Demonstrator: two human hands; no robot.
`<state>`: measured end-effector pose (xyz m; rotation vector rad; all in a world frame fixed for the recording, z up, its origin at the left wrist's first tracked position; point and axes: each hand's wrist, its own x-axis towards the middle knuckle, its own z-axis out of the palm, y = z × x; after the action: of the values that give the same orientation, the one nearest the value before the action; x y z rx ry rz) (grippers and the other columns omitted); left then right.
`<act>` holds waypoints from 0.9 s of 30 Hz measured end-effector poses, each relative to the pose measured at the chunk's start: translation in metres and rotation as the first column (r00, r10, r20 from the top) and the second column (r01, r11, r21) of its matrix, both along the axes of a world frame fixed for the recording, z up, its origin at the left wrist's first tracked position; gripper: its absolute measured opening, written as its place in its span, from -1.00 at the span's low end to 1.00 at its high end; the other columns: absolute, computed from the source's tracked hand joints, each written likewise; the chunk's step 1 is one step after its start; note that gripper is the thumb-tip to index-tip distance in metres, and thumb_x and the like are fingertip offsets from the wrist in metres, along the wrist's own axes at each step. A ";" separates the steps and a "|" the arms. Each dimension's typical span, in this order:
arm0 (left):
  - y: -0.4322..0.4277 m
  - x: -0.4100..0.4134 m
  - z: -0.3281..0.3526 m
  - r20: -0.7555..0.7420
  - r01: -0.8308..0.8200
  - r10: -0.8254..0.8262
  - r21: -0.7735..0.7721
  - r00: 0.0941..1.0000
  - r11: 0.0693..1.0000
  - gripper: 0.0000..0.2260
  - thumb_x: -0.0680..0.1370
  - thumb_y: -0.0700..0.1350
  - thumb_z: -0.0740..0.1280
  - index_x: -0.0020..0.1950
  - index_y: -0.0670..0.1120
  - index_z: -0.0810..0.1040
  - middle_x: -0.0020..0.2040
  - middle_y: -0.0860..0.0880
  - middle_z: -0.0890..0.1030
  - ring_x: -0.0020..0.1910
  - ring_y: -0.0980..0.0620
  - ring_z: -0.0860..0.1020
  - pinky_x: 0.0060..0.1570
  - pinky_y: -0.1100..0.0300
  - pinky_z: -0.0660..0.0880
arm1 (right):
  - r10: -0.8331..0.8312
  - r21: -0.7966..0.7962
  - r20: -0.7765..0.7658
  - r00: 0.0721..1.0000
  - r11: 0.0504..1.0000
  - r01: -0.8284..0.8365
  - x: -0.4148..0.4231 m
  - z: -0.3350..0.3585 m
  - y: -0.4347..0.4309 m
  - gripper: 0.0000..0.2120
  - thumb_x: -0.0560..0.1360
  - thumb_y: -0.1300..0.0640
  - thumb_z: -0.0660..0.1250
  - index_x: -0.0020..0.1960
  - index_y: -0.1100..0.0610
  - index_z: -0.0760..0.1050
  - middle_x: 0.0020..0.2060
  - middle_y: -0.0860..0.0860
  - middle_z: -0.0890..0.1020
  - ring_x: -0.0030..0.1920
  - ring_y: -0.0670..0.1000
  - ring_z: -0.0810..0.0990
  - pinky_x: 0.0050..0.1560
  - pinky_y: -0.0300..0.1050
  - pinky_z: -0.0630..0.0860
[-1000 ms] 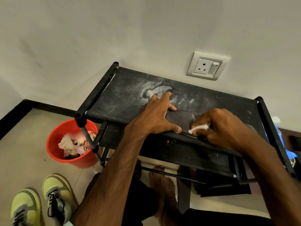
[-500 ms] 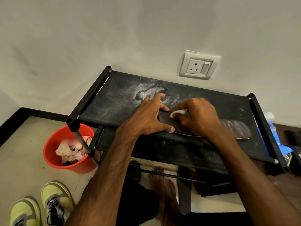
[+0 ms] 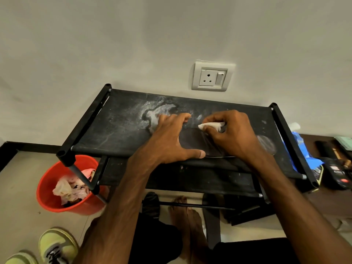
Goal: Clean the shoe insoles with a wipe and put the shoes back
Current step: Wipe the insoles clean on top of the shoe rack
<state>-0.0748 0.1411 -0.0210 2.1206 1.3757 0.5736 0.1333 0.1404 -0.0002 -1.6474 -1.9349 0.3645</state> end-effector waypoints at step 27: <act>0.001 -0.014 0.011 -0.204 0.013 -0.025 -0.061 0.979 0.998 -0.20 0.34 0.29 0.53 0.51 0.08 0.40 0.35 0.00 0.44 0.38 -0.06 0.23 0.29 0.07 0.27 | 0.293 -0.241 0.107 0.950 0.935 -0.261 -0.021 0.010 -0.009 -0.82 0.48 0.09 0.49 0.04 -0.10 0.75 -0.11 -0.07 0.76 -0.11 -0.08 0.70 0.01 0.01 0.66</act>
<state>-0.0886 0.1419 -0.0095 2.1904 1.4615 0.3083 0.1126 0.1318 0.0095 -1.5710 -2.3155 0.6123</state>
